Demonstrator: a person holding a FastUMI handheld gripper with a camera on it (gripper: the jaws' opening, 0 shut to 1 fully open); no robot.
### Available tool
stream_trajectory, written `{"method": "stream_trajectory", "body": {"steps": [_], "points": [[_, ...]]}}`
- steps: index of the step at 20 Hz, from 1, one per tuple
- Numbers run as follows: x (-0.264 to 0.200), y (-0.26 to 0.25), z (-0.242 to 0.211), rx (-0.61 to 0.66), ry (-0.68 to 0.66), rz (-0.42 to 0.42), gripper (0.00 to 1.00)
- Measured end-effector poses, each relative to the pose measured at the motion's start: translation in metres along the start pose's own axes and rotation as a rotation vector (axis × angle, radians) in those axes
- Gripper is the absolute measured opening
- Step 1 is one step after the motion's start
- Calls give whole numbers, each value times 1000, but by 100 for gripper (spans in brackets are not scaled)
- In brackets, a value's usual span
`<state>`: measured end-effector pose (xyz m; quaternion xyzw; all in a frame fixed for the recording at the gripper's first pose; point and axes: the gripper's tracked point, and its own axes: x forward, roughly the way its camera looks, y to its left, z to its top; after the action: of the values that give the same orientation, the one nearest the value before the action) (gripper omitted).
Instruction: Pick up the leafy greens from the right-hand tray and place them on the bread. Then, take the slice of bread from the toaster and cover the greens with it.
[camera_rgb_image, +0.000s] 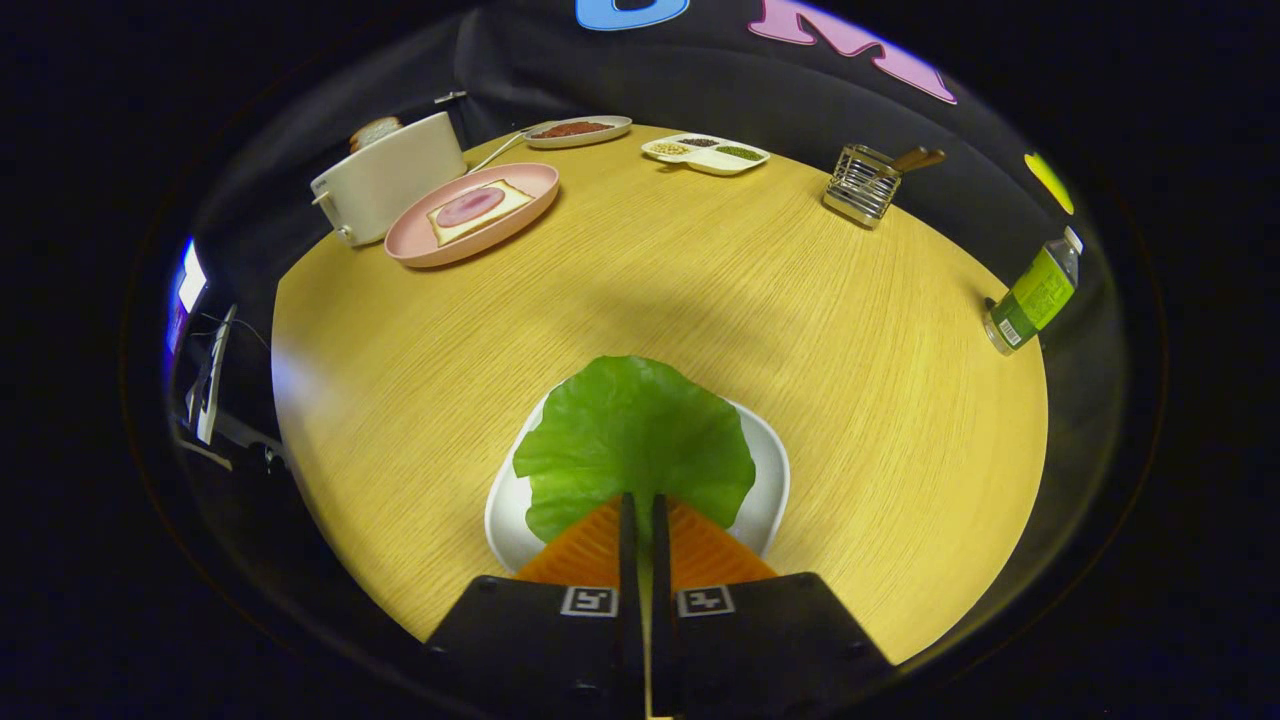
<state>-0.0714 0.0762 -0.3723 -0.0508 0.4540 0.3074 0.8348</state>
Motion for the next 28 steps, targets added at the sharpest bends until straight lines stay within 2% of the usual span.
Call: {"method": "stream_trajectory", "body": {"steps": [8, 16, 22, 28], "points": [[-53, 10, 51, 36, -140, -27, 5], [-89, 61, 150, 40, -289, 32, 5], [-73, 115, 227, -34, -354, 90, 5], [-31, 167, 269, -86, -332, 142, 5]]}}
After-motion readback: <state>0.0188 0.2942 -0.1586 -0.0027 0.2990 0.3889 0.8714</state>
